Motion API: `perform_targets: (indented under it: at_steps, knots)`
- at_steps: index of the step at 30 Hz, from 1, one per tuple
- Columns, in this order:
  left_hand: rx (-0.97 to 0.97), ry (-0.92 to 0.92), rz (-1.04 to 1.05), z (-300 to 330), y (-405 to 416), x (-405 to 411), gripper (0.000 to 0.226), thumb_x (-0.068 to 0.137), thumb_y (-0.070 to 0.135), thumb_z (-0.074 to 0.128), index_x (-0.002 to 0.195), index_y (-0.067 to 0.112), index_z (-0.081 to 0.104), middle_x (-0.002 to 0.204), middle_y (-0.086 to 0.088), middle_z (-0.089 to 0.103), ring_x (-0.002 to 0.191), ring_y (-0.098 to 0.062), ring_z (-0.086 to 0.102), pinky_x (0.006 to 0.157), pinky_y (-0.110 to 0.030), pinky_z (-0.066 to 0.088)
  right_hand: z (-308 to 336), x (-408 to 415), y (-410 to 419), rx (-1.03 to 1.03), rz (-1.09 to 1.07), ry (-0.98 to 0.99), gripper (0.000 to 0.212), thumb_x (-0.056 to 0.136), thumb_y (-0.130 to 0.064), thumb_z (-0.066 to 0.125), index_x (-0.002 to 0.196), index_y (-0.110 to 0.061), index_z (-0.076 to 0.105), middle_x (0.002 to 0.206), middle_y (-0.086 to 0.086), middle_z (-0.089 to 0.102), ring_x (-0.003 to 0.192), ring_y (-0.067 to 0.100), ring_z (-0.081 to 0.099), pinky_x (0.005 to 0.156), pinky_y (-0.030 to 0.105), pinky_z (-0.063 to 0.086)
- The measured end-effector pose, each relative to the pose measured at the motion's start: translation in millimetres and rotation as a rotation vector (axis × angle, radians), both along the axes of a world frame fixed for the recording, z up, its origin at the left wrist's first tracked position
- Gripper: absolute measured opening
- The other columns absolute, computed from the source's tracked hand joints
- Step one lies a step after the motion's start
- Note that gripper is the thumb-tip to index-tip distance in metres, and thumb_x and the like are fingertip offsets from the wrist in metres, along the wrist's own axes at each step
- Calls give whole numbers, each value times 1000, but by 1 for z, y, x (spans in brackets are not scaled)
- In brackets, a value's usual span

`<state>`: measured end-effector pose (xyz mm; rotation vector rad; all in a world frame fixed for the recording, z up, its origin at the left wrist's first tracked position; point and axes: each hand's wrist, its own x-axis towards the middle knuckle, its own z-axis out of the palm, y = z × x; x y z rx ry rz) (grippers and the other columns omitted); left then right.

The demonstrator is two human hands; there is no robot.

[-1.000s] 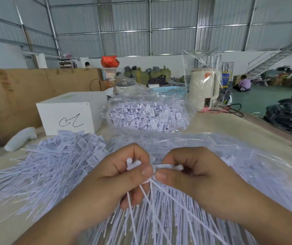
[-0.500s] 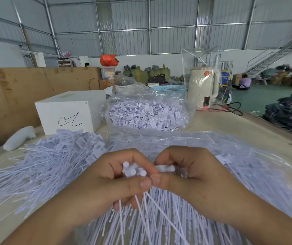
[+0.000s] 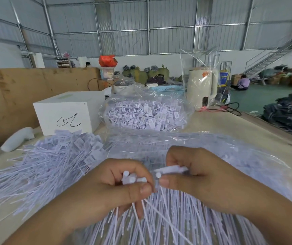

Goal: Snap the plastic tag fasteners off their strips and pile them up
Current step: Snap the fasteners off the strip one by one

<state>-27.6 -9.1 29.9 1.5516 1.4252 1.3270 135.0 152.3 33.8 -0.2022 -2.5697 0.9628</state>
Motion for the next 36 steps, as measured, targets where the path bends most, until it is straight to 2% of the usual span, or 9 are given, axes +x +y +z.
perform_targets:
  at_steps: [3, 11, 16, 20, 24, 28, 31, 33, 36]
  knots:
    - [136, 18, 182, -3, 5, 5, 19, 72, 42, 69, 71, 23, 69, 54, -5, 58, 41, -13, 49, 45, -15, 39, 0, -4, -6, -20, -73, 116, 28, 88, -47, 62, 76, -27, 46, 52, -7, 40, 44, 5, 32, 45, 20, 25]
    - [444, -90, 407, -2, 14, 34, 16, 72, 41, 66, 74, 26, 70, 50, -4, 60, 36, -10, 46, 42, -12, 37, -5, -23, -44, 39, -308, 494, 27, 88, -45, 53, 70, -34, 37, 54, -13, 48, 44, 8, 38, 42, 22, 27]
    - [514, -336, 484, -2, 12, 15, 8, 75, 29, 72, 71, 22, 69, 53, -2, 56, 41, -10, 43, 42, -17, 36, 10, -17, -34, -150, -444, 700, 44, 92, -56, 48, 67, -20, 42, 53, -10, 45, 44, 2, 38, 39, 14, 30]
    - [251, -208, 326, -1, 4, -4, 21, 69, 41, 75, 80, 24, 72, 51, 0, 56, 39, -12, 44, 43, -17, 36, 7, -8, -23, -243, -99, 463, 33, 89, -50, 56, 72, -22, 49, 51, -11, 38, 44, 2, 32, 42, 17, 27]
    - [-65, -92, 8, 4, -1, 0, 31, 73, 37, 77, 103, 27, 72, 61, 5, 62, 46, -10, 60, 40, -14, 41, 5, 0, -14, -120, 103, 168, 19, 88, -51, 57, 87, -32, 52, 54, -2, 42, 45, 10, 31, 45, 20, 24]
    - [-75, -63, 22, 11, -3, 3, 35, 73, 32, 70, 108, 36, 69, 60, 7, 64, 46, -9, 61, 40, -12, 39, 6, 3, -14, -63, 120, 82, 21, 87, -56, 58, 97, -41, 48, 66, 19, 51, 51, 29, 41, 48, 33, 29]
    - [-108, -31, -27, 12, -3, 7, 33, 74, 31, 69, 106, 37, 70, 70, -4, 65, 48, -10, 63, 41, -14, 41, 4, 0, -17, -50, 145, 80, 22, 88, -55, 56, 98, -39, 47, 66, 10, 58, 53, 27, 47, 49, 36, 32]
    - [-105, -7, -34, 11, -2, 8, 30, 74, 31, 70, 104, 35, 72, 72, -10, 64, 50, -11, 64, 42, -15, 42, 0, -2, -17, -13, 127, 87, 23, 87, -58, 54, 94, -38, 46, 61, 3, 56, 48, 14, 43, 48, 35, 32]
    - [-74, -12, 29, 9, -2, 7, 22, 67, 33, 75, 89, 28, 75, 61, 5, 63, 49, -10, 62, 41, -15, 41, 0, -2, -15, 180, 43, 56, 36, 82, -71, 45, 81, -35, 47, 55, -5, 48, 47, 9, 43, 48, 30, 32]
